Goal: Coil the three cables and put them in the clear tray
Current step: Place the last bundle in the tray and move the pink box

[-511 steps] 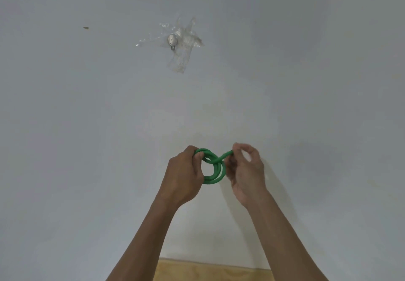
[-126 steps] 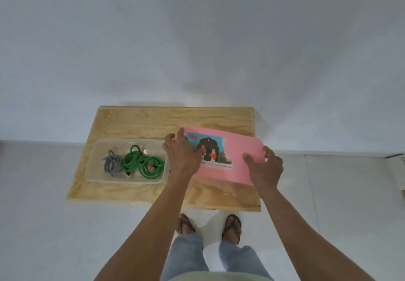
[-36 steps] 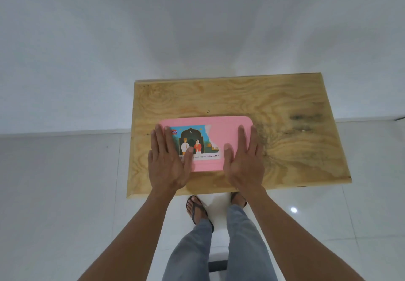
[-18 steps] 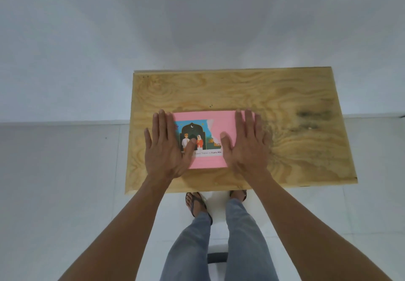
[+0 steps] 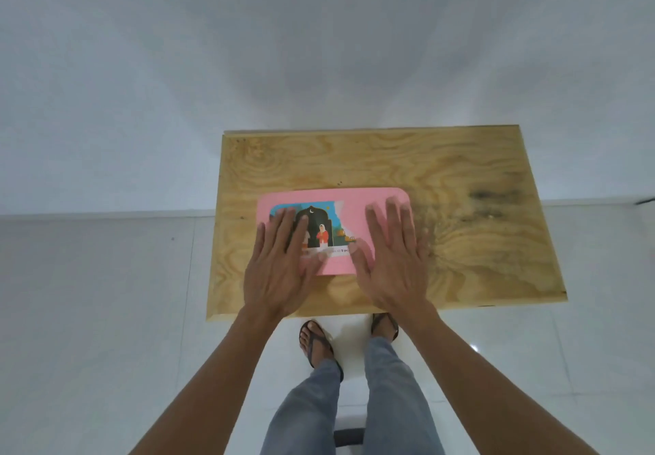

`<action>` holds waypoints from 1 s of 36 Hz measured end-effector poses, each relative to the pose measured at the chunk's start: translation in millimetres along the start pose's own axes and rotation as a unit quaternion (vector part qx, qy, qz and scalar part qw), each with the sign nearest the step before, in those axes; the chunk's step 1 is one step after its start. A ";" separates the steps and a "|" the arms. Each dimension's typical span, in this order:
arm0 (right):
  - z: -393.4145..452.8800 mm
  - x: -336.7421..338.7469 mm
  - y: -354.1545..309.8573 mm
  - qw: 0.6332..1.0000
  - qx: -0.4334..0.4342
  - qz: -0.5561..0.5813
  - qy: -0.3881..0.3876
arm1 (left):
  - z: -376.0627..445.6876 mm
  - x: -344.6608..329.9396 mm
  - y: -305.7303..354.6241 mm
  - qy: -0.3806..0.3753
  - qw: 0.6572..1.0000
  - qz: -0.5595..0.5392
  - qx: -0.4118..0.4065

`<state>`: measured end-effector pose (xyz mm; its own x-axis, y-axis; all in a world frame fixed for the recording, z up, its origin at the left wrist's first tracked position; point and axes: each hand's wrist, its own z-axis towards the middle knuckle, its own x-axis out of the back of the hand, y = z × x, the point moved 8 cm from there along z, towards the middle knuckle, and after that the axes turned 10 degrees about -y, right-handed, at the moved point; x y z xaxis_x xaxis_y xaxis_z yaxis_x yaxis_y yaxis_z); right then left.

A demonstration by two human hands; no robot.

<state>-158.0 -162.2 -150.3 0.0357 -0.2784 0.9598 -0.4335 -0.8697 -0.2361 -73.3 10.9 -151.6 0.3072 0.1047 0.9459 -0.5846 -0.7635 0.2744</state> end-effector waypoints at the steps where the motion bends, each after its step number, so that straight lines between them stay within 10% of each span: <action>1: -7.7 -3.3 -2.0 1.000 0.008 0.004 -0.008 | -6.0 -2.6 0.9 -0.007 1.000 0.003 -0.007; 9: -22.1 -23.6 -2.7 0.999 0.025 -0.010 -0.044 | -16.3 -27.7 -8.9 -0.079 0.993 0.076 -0.032; 36: 133.5 -1.3 24.9 0.999 0.010 0.024 -0.022 | 138.5 0.6 -12.9 0.028 0.999 0.037 -0.003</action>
<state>-48.6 -237.9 -177.6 0.0557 -0.3373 0.9398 -0.4176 -0.8628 -0.2849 38.5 -67.4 -178.5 0.2200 0.0843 0.9719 -0.6082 -0.7671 0.2042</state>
